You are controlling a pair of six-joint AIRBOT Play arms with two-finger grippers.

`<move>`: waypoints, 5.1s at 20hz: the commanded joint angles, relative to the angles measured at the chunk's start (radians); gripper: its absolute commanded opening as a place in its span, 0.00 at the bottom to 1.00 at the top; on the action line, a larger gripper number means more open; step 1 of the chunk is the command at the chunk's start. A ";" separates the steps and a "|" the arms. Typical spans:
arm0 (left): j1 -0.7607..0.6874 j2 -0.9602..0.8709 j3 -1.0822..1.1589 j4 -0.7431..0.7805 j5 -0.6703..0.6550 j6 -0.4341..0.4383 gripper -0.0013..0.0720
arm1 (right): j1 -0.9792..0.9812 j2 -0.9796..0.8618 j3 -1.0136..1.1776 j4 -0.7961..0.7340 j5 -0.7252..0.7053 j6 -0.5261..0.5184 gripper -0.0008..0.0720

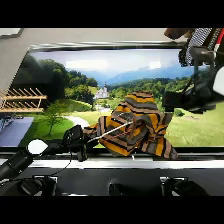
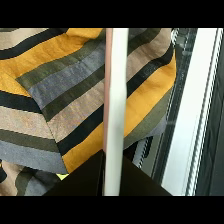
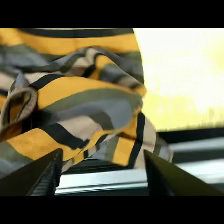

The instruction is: Fold the clothes and pants, and hang the long-sleeved shirts on hangers.

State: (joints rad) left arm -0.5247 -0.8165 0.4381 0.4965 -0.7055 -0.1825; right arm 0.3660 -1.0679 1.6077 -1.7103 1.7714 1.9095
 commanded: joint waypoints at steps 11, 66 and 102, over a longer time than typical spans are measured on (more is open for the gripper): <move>0.000 0.000 0.001 0.000 0.000 -0.011 0.05 | -0.105 -0.077 0.000 0.442 0.008 -0.800 0.88; 0.000 -0.002 0.000 0.001 0.000 -0.038 0.06 | -0.198 0.032 -0.372 0.655 -0.263 -1.544 0.77; 0.027 -0.041 0.001 0.000 0.306 -1.180 0.76 | -0.200 0.247 -0.372 0.439 -0.260 -1.260 0.05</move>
State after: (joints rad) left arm -0.4660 -0.8307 0.4385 0.4953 -0.4187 -1.1126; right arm 0.1665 -0.8318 1.2358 -1.2621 1.5280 0.5903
